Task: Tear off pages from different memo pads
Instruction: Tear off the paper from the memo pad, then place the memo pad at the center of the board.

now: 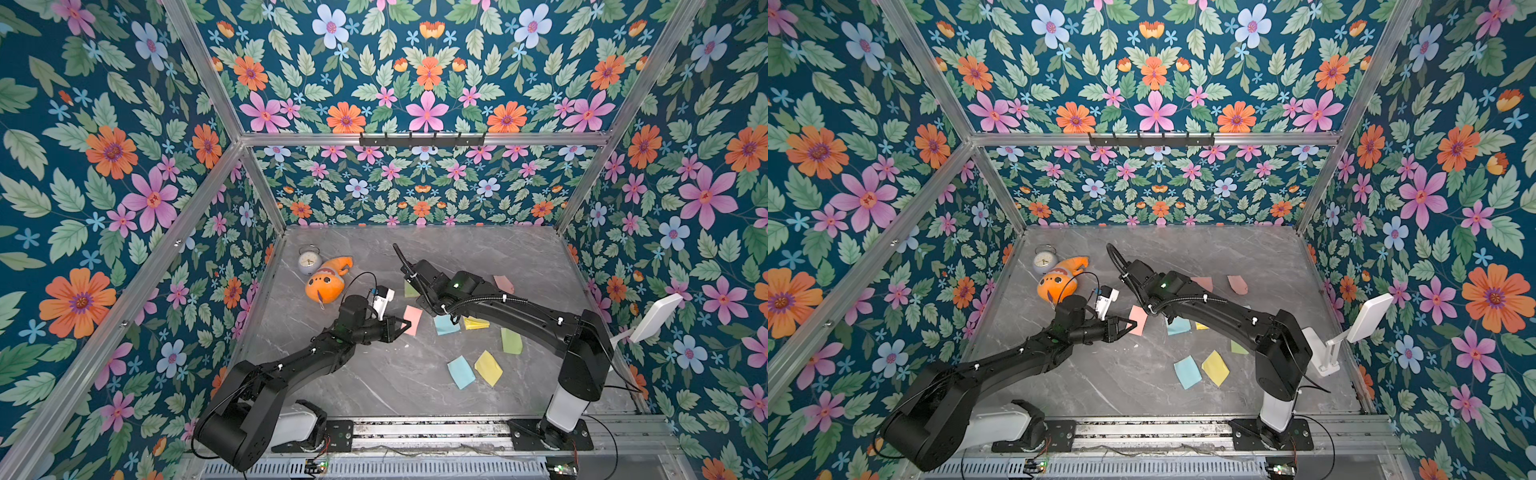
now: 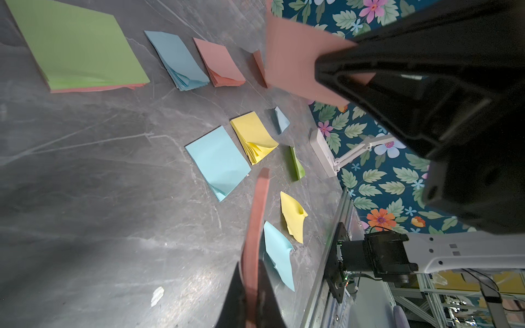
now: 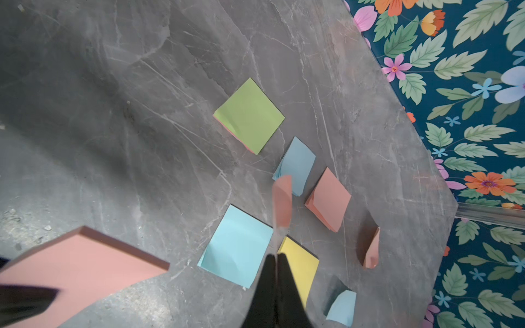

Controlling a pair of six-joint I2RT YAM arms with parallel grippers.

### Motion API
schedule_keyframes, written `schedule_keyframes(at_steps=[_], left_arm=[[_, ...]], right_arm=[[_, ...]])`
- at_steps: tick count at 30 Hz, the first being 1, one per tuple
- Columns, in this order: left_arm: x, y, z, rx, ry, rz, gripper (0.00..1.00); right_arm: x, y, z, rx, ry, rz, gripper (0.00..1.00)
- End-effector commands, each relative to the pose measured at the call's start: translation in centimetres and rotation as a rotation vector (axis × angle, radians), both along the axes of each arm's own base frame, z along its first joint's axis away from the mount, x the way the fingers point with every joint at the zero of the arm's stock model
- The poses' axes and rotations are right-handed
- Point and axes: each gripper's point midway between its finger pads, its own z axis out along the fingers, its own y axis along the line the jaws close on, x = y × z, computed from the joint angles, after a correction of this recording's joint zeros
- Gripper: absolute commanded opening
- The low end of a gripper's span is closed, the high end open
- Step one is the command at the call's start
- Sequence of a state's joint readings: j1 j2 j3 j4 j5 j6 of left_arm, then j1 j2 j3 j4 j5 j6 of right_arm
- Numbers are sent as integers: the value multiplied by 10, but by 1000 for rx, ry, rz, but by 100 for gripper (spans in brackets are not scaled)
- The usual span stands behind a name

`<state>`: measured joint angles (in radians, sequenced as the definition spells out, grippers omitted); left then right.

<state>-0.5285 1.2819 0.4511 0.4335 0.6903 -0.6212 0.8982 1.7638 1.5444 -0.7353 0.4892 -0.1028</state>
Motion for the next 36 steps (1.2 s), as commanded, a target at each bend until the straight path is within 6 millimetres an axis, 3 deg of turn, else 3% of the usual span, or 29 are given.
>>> schedule_keyframes(at_steps=[1, 5, 14, 19, 23, 27, 32, 36], left_arm=[[4, 6, -8, 18, 36, 45, 0], [15, 10, -30, 28, 143, 89, 0], [42, -10, -57, -35, 303, 155, 0], [43, -22, -77, 2, 356, 166, 0], [40, -14, -93, 48, 383, 210, 0], [38, -3, -98, 126, 367, 238, 25], [36, 17, -91, 253, 308, 265, 42], [35, 34, -81, 278, 276, 293, 47]], right_arm=[[-1, -2, 7, 70, 21, -33, 0], [-10, -12, 5, 127, 65, -67, 0], [-28, -26, 4, 252, 108, -142, 0], [-36, -28, -4, 283, 137, -164, 0], [-48, -25, -14, 321, 189, -172, 0], [-72, -14, -40, 306, 240, -151, 0], [-100, -10, -81, 210, 312, -171, 0], [-124, 8, -107, 199, 377, -148, 0]])
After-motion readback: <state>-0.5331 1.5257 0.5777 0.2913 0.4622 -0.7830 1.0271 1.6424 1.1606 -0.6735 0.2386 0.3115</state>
